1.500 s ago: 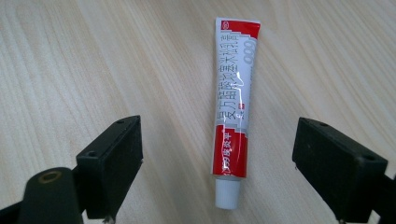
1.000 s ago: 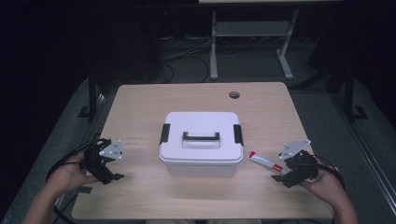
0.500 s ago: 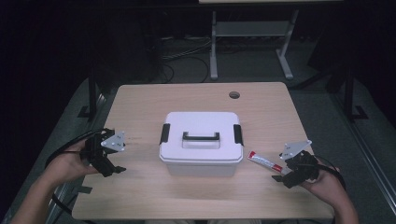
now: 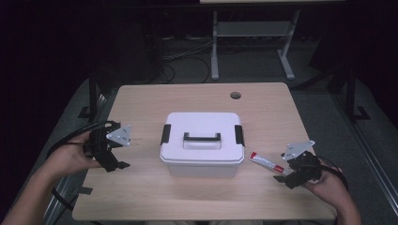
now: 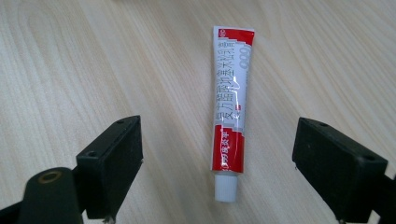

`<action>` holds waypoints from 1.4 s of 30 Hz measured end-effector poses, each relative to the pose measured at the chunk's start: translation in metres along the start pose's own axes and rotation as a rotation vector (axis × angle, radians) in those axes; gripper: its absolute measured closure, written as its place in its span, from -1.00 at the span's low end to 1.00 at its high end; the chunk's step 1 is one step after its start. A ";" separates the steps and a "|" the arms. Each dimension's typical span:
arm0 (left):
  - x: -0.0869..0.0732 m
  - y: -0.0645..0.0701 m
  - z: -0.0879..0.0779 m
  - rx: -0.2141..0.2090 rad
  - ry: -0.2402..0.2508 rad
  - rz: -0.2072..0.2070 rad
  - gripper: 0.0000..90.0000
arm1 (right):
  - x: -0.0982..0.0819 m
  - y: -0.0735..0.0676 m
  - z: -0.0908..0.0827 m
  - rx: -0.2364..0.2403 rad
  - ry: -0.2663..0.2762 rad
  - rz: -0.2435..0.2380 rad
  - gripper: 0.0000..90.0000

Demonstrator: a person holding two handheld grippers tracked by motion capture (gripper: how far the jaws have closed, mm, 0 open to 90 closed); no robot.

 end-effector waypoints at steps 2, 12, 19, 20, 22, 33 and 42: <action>0.005 -0.001 -0.003 -0.004 -0.004 0.002 -0.60 | 0.000 0.000 0.000 0.001 0.000 0.000 -0.65; 0.038 -0.003 -0.016 -0.009 -0.018 0.043 -0.60 | 0.000 -0.001 -0.001 0.007 0.001 0.007 -0.65; 0.061 -0.005 -0.017 -0.017 -0.041 0.072 -0.60 | 0.000 -0.001 -0.002 0.010 0.004 0.009 -0.65; 0.061 -0.005 -0.017 -0.017 -0.041 0.072 -0.60 | 0.000 -0.001 -0.002 0.010 0.004 0.009 -0.65; 0.065 -0.006 -0.018 -0.023 -0.045 0.072 -0.60 | 0.000 -0.001 -0.002 0.011 0.004 0.008 -0.65; 0.087 -0.009 -0.023 -0.030 -0.043 0.088 -0.54 | 0.001 -0.002 -0.003 0.017 0.010 0.006 -0.65; 0.103 -0.012 -0.017 -0.045 -0.066 0.094 -0.54 | 0.002 -0.001 -0.005 0.010 0.017 0.006 -0.65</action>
Point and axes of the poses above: each handheld gripper's, and its own axes: z roughly forward along the jaws, x roughly out of its top, y roughly to its right, the point moved 4 cm from there along z, roughly forward along the jaws, and after that the axes turned 11 degrees about -x, right-handed, at the moved point
